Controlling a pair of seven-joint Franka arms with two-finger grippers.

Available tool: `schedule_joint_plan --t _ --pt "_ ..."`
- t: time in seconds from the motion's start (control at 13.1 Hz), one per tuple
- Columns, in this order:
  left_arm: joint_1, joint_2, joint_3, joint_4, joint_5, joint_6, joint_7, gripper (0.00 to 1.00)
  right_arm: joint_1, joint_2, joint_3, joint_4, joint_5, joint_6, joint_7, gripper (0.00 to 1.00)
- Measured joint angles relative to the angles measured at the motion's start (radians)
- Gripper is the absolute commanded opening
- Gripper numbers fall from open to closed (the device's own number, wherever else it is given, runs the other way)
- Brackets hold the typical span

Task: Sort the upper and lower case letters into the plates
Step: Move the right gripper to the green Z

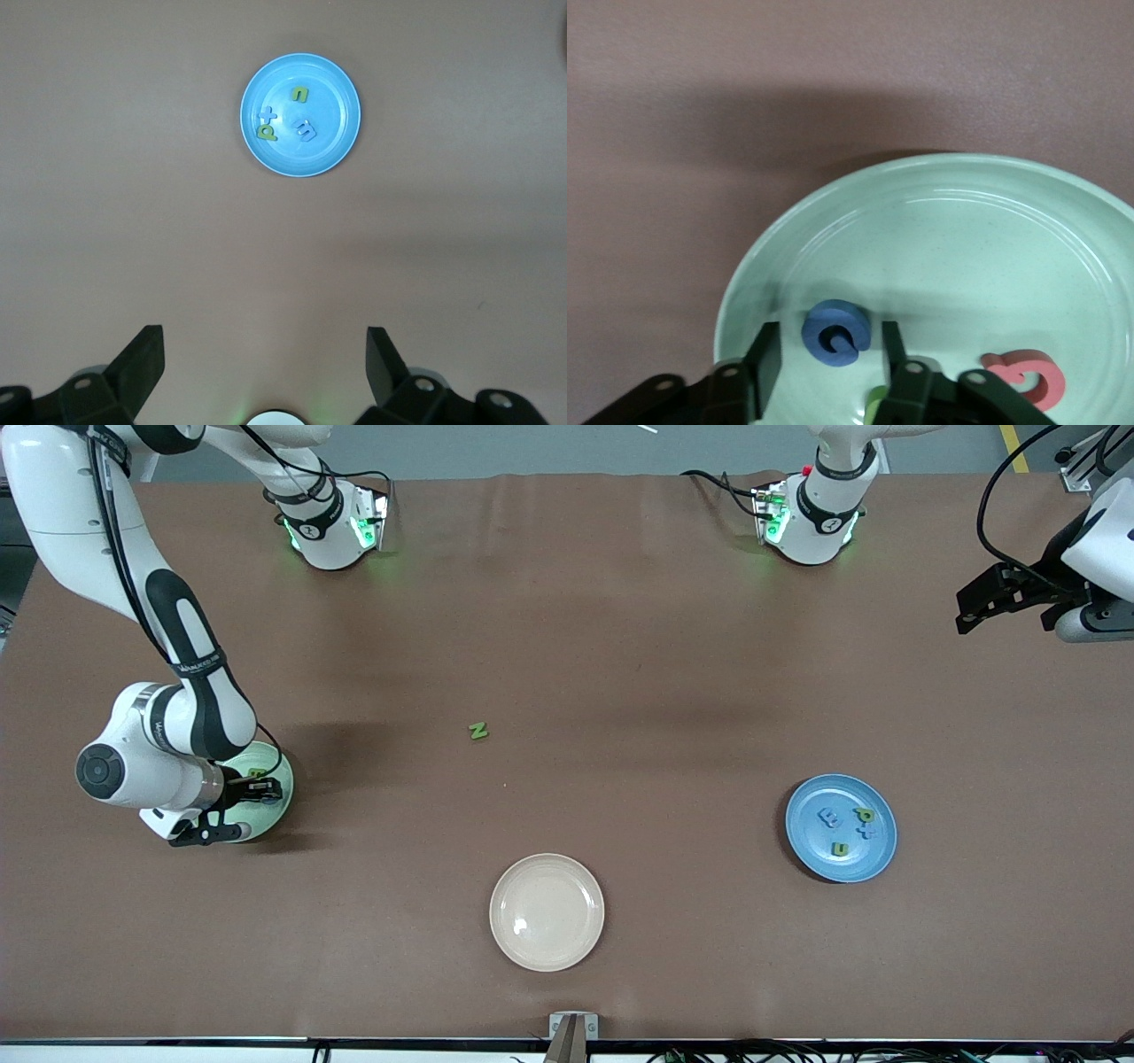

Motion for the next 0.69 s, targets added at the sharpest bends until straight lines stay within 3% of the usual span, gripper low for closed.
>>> schedule_joint_plan --t 0.38,0.69 --pt "-0.003 0.001 -0.002 -0.008 -0.004 0.006 0.0 1.0 0.144 -0.2 0.011 0.039 0.0 -0.283 0.123 1.0" --pt "-0.005 0.001 -0.002 -0.01 -0.004 0.006 0.0 1.0 0.32 -0.316 0.018 0.029 0.001 -0.367 0.178 1.0"
